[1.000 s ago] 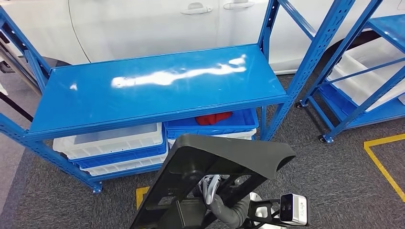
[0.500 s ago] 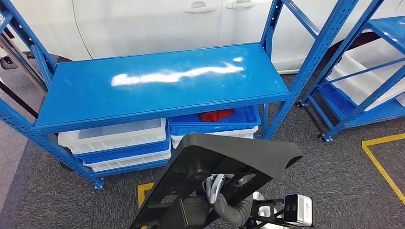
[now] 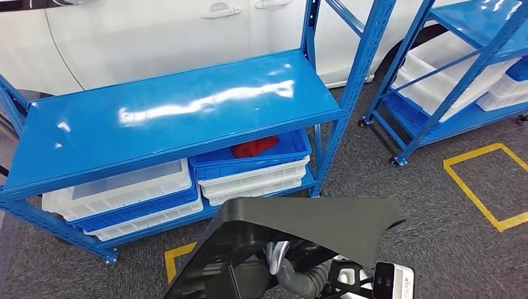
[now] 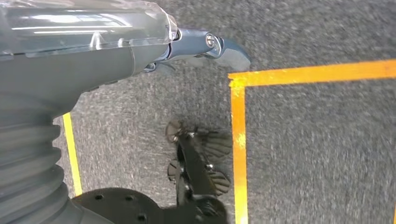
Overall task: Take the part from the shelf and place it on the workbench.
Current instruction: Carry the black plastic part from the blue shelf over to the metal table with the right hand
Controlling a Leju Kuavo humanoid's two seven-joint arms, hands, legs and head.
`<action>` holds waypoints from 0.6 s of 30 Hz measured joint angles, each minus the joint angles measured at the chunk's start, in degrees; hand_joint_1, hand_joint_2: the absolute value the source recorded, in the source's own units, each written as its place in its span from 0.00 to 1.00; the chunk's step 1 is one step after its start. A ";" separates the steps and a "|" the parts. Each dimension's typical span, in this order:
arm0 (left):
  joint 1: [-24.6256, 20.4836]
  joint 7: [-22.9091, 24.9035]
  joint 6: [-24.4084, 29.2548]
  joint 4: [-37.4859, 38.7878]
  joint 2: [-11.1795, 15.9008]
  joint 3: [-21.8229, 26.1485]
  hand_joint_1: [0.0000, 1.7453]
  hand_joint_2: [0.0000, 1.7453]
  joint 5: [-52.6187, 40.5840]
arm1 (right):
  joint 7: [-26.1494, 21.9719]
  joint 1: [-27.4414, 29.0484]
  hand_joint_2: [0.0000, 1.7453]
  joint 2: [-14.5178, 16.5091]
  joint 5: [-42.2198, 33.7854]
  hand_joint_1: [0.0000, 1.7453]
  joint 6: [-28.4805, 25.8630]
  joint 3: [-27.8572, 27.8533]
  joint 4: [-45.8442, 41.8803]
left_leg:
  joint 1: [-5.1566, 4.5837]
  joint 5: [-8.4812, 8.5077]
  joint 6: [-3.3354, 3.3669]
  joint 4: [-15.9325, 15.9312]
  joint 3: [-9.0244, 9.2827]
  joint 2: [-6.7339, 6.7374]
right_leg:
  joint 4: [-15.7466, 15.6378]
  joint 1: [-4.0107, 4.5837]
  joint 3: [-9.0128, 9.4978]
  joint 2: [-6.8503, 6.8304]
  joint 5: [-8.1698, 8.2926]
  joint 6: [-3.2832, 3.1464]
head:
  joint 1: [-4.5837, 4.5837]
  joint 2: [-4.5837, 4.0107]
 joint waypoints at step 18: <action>0.32 -0.92 -1.37 0.00 0.25 0.14 0.00 1.00 -1.67 | 0.00 1.73 1.00 0.06 3.34 1.00 -2.77 -1.44 -3.68 | -0.10 0.83 0.06 -2.83 0.98 7.94 | 0.04 -0.52 0.08 -6.17 -0.66 1.68 | 0.00 0.00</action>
